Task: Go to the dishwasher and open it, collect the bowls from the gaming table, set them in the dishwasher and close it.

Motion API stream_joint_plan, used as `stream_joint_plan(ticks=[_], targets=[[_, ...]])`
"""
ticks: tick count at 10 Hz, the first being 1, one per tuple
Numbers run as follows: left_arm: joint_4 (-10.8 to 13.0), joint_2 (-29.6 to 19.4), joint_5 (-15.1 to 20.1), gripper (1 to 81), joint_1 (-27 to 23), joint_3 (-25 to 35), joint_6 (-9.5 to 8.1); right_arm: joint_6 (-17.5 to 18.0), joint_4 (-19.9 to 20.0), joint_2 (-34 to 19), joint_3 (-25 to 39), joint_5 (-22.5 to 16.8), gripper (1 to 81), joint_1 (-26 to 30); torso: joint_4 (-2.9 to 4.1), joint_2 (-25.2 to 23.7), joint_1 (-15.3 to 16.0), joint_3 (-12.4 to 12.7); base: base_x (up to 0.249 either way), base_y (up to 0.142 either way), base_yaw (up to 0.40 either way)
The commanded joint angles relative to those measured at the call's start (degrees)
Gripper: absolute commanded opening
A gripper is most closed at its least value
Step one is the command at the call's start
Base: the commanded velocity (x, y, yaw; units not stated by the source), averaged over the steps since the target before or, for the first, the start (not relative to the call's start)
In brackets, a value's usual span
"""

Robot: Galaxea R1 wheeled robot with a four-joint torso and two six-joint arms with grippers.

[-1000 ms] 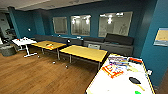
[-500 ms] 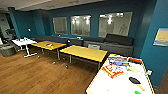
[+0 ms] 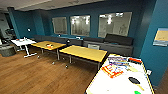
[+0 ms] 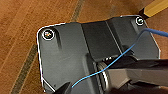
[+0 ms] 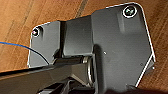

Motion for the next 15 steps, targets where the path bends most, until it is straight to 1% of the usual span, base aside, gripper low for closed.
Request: stream_joint_plan(ticks=[1,11,15], targets=[[0.26,-0.02,2.74,81.1,-2.79,0.09,0.16,-0.19,-0.42,0.42,0.19,-2.71,81.1,2.91,0.00,0.00,0.00,0.00,0.000,0.000,-0.233],[0.26,0.16,2.74,81.1,-2.79,-0.09,0.16,-0.19,-0.42,0.42,0.28,-2.53,81.1,2.82,0.00,-0.02,0.00,0.00,0.000,0.000,-0.218],[0.35,-0.02,2.83,81.1,-2.79,0.00,0.07,-0.19,-0.50,0.51,0.19,-2.53,81.1,2.82,0.00,-0.02,0.00,0.00,0.000,0.000,-0.280]])
